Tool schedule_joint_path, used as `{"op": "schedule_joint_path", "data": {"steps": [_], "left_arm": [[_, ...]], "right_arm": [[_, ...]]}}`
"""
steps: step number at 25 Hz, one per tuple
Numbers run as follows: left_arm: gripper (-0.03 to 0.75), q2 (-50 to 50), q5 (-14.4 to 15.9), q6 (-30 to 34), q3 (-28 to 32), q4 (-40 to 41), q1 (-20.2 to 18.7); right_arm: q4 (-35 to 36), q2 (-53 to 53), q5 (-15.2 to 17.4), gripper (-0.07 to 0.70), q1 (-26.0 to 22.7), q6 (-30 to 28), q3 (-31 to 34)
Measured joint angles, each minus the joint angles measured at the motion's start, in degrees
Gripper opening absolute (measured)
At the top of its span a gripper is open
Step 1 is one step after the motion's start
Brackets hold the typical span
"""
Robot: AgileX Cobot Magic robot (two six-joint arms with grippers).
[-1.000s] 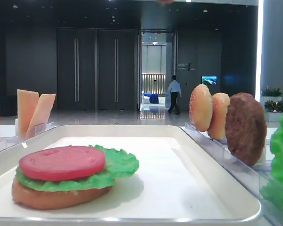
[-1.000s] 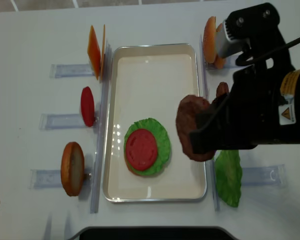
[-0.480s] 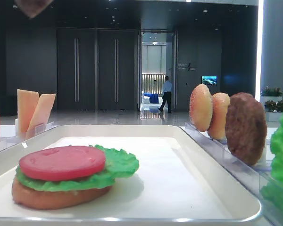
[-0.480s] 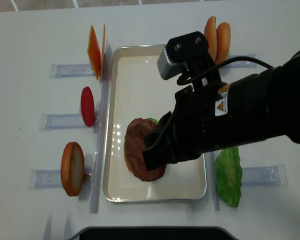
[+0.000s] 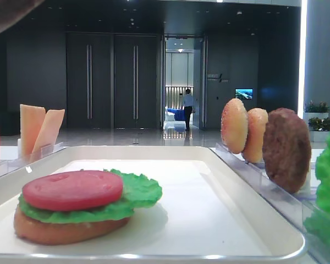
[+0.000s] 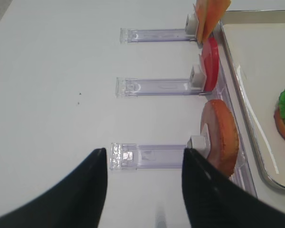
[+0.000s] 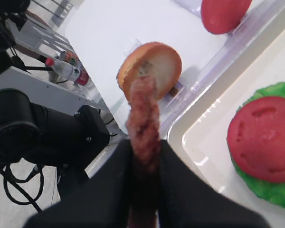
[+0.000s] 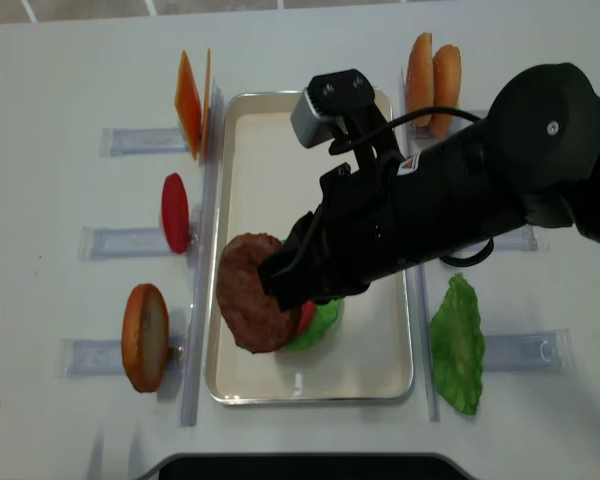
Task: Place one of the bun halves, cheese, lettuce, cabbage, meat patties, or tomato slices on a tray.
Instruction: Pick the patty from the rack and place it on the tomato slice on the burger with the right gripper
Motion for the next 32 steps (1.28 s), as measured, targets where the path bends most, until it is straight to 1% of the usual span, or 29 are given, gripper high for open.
{"op": "schedule_joint_path", "data": {"steps": [2, 8, 11, 15, 17, 19, 22, 27, 32], "left_arm": [[0.391, 0.0, 0.0, 0.0, 0.0, 0.0, 0.0], [0.391, 0.0, 0.0, 0.0, 0.0, 0.0, 0.0], [0.391, 0.0, 0.0, 0.0, 0.0, 0.0, 0.0], [0.391, 0.0, 0.0, 0.0, 0.0, 0.0, 0.0], [0.391, 0.0, 0.0, 0.0, 0.0, 0.0, 0.0], [0.391, 0.0, 0.0, 0.0, 0.0, 0.0, 0.0], [0.391, 0.0, 0.0, 0.0, 0.0, 0.0, 0.0], [0.391, 0.0, 0.0, 0.0, 0.0, 0.0, 0.0], [0.391, 0.0, 0.0, 0.0, 0.0, 0.0, 0.0]], "right_arm": [[4.41, 1.28, 0.97, 0.097, -2.17, -5.11, 0.0], [15.71, 6.8, 10.81, 0.097, -8.18, -17.9, 0.0], [18.17, 8.9, 12.73, 0.097, -9.54, -21.36, 0.0], [19.38, 10.62, 15.09, 0.097, -11.07, -24.37, 0.07], [21.42, 11.41, 16.35, 0.097, -11.89, -26.15, 0.98], [24.57, 12.15, 16.88, 0.097, -12.46, -29.18, 3.18], [26.37, 13.29, 16.9, 0.097, -12.9, -31.73, 5.54], [30.5, 16.08, 16.95, 0.097, -12.9, -34.81, 5.99], [34.82, 19.53, 17.66, 0.097, -12.79, -37.72, 5.99]]}}
